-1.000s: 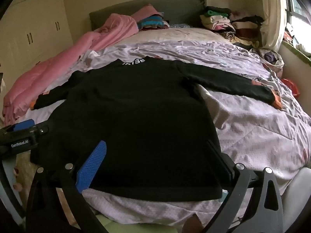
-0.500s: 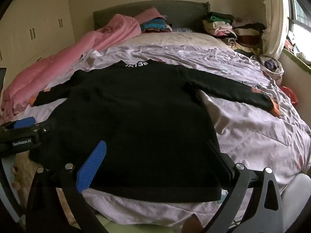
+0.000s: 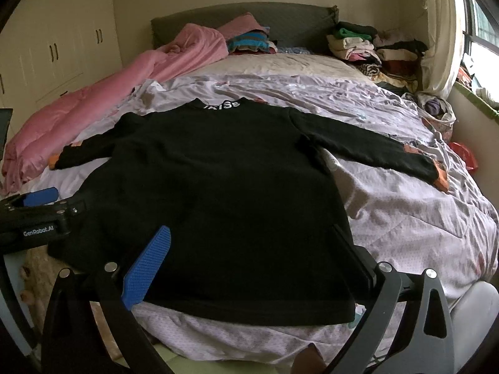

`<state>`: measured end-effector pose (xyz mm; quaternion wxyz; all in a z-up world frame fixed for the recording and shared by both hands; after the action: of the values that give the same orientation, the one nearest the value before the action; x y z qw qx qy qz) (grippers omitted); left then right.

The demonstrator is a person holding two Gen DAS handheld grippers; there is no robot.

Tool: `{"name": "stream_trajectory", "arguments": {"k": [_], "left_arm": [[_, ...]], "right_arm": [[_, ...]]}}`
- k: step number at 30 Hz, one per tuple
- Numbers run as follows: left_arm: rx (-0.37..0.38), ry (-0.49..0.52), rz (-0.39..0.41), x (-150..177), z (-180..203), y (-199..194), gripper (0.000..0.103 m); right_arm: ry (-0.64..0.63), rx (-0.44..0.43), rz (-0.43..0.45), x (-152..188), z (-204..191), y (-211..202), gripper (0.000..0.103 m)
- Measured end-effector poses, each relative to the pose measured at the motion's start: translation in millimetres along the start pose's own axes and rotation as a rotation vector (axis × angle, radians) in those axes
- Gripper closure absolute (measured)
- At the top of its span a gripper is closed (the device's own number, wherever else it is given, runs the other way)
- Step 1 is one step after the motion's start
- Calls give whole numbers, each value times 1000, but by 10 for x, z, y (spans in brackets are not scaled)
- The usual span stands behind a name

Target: Fold small clothes

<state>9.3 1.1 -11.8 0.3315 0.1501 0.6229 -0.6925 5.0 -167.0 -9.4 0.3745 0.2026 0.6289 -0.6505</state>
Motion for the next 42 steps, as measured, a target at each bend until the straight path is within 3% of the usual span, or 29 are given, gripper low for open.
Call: {"name": "stream_trajectory", "arguments": {"k": [42], "left_arm": [[-11,6,-11,-49,54,13,9]], "right_arm": [[-1,2,12,-118,-55,-9,4]]}}
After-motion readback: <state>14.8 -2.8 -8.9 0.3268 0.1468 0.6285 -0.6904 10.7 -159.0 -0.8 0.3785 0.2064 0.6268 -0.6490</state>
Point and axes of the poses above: each gripper's, at about its wrist camera, not at the fingertips, and y roughly the way its jaws point, z to its right, x to its underside, the point moved 2 cm from there along y, roughly the way its jaws point, and after that the axes turned 13 degrees about -y, right-handed, at the moved point
